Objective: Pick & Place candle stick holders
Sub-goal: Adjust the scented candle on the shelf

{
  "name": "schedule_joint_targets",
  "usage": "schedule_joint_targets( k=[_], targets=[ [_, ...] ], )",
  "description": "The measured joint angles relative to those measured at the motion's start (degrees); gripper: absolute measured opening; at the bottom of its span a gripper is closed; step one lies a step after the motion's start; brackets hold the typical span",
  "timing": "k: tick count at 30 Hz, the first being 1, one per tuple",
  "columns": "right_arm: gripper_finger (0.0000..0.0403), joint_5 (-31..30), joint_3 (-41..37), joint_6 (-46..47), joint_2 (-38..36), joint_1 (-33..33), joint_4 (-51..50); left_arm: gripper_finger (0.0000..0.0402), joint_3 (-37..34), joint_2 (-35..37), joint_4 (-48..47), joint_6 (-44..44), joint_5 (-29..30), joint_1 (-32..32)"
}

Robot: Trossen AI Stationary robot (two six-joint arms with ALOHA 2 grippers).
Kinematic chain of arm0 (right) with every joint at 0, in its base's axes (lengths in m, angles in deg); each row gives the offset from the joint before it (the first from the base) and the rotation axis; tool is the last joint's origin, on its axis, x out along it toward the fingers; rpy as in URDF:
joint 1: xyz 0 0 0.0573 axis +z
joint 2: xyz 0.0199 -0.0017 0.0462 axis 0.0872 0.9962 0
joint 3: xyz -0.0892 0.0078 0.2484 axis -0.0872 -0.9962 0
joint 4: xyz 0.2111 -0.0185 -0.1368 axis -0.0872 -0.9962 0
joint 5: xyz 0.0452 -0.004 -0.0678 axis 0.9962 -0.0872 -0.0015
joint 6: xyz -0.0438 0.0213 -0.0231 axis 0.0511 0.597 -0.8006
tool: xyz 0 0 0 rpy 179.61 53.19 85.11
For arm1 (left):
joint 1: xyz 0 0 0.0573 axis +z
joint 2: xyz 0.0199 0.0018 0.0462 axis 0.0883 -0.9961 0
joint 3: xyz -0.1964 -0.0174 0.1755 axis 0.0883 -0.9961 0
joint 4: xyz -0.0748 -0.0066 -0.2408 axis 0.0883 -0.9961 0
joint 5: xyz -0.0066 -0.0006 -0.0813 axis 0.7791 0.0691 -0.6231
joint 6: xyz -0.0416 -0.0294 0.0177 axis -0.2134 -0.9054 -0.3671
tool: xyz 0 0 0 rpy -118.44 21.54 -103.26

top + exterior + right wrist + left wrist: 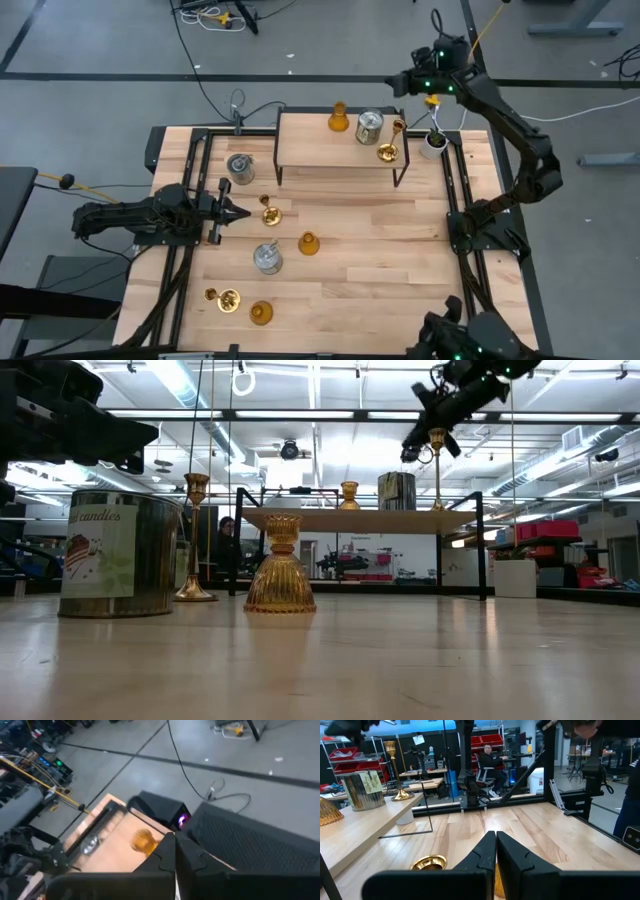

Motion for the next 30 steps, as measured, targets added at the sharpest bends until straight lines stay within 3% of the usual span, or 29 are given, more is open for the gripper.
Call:
schedule_joint_targets(
  k=[11, 26, 30],
  targets=[
    [0.0000, -12.84, 9.47, -3.22, -0.02, 8.18, -6.13, 0.0018, -0.01, 0.00, 0.00, 0.01, -0.02, -0.01],
    [0.0000, -22.58, 10.34, -6.87, 0.00, 19.88, -6.38, 0.0018, -0.01, 0.00, 0.00, 0.01, -0.02, 0.01],
    [0.0000, -24.03, 15.23, -7.41, 2.11, 20.97, -10.25, 0.0018, 0.00, 0.00, 0.00, 0.01, -0.01, 0.00]
  ],
)
